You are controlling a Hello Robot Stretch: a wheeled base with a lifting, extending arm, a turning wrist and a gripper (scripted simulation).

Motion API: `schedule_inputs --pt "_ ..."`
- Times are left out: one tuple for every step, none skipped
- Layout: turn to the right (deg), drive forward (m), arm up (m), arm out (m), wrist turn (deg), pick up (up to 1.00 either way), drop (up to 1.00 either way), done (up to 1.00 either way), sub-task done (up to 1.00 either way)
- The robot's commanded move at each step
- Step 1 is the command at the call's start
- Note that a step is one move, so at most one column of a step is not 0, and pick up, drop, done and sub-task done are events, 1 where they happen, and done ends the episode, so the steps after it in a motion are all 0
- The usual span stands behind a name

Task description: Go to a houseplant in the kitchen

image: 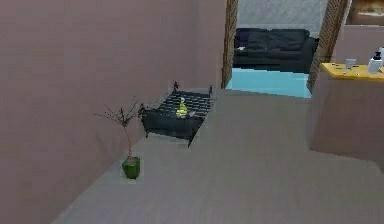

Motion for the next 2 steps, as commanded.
schedule_inputs --pt "0.0 0.75 0.00 0.00 0.0 0.00 0.00 0.00 0.00" --pt "-33.0 0.00 0.00 0.00 0.0 0.00 0.00 0.00 0.00"
